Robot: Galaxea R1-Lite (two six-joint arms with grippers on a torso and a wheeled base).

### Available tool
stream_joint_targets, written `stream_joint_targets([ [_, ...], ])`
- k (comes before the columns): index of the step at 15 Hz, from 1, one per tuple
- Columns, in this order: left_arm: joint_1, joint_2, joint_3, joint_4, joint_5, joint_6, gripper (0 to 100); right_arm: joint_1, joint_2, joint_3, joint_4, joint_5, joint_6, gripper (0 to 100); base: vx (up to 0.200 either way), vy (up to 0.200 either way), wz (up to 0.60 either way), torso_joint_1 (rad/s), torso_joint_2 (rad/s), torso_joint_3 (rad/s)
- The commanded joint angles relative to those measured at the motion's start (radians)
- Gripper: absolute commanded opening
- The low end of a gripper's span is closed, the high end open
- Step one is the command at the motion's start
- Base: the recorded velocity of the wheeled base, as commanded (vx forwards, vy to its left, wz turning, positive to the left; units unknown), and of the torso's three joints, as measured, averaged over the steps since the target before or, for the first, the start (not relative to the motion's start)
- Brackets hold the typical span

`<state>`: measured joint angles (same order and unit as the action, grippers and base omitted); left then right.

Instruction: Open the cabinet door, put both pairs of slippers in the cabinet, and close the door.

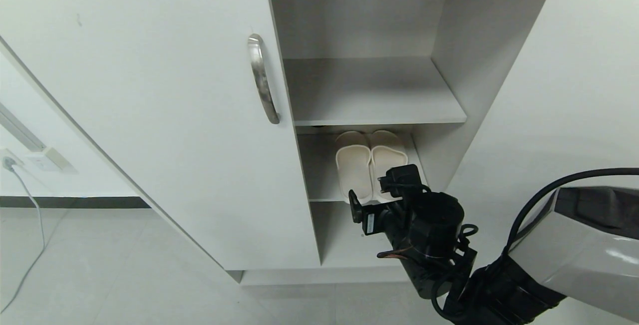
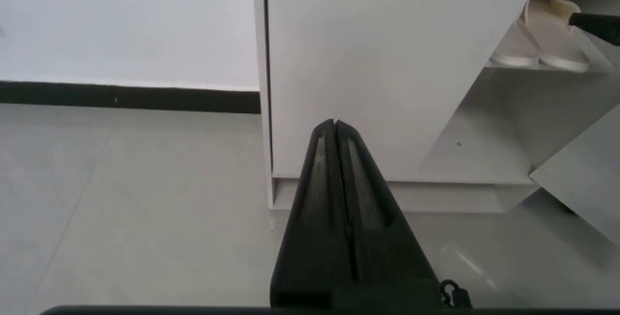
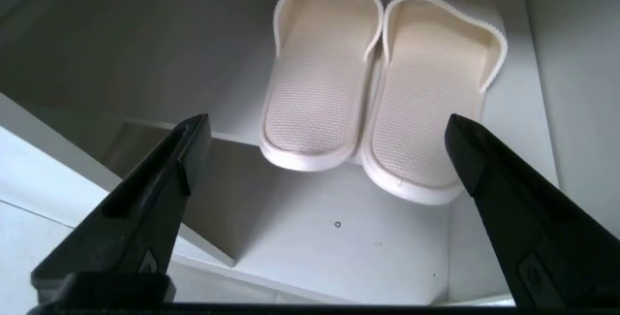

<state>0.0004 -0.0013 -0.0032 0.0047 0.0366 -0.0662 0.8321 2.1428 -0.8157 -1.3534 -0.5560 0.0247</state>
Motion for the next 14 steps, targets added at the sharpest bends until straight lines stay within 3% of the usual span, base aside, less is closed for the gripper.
stream_joint_targets([
  [1, 0.001, 0.001, 0.000, 0.000, 0.000, 0.000, 0, -0.002, 0.008, -0.002, 0.000, 0.008, 0.000, 100, -0.200, 0.000, 0.00, 0.002, 0.00, 0.007],
  [4, 0.001, 0.001, 0.000, 0.000, 0.000, 0.002, 0, -0.004, 0.014, -0.003, 0.002, 0.011, 0.000, 100, -0.200, 0.000, 0.00, 0.001, 0.00, 0.002],
  [14, 0.001, 0.001, 0.000, 0.000, 0.000, -0.003, 0, -0.010, 0.020, -0.003, 0.002, 0.019, -0.002, 100, 0.000, 0.000, 0.00, 0.000, 0.00, 0.000],
])
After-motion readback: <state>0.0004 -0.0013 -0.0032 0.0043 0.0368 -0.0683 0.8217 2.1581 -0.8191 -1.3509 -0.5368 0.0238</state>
